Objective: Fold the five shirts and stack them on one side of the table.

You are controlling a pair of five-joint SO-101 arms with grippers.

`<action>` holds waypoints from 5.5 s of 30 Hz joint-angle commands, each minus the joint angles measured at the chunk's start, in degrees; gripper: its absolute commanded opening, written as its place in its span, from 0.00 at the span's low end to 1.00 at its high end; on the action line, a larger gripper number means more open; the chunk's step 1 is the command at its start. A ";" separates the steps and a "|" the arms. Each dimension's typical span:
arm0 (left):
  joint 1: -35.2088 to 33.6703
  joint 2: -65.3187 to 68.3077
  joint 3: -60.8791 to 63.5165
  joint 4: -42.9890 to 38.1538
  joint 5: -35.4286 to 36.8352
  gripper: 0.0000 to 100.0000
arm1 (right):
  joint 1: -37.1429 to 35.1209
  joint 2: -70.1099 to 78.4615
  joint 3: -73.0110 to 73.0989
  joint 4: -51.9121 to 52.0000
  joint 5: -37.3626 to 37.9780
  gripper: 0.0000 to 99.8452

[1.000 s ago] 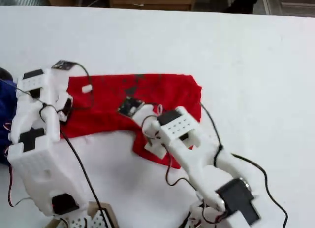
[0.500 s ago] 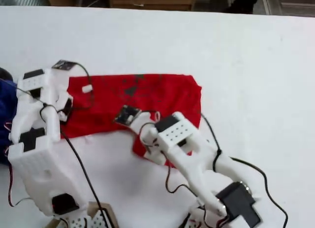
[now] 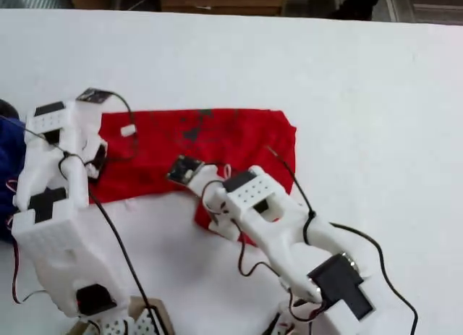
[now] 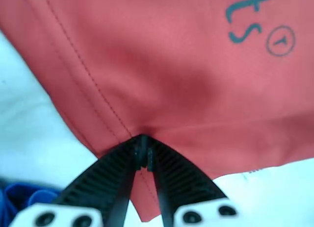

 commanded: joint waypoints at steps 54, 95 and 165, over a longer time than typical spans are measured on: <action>0.35 -0.09 0.13 -2.20 -0.09 0.02 | -1.89 -1.36 -3.25 0.84 -0.26 0.20; 0.35 -0.09 0.13 -2.20 -0.09 0.02 | -5.05 -1.19 -13.80 9.01 0.26 0.02; -3.16 2.55 -5.58 -1.76 -3.60 0.02 | 30.29 35.38 -62.95 19.65 -0.26 0.12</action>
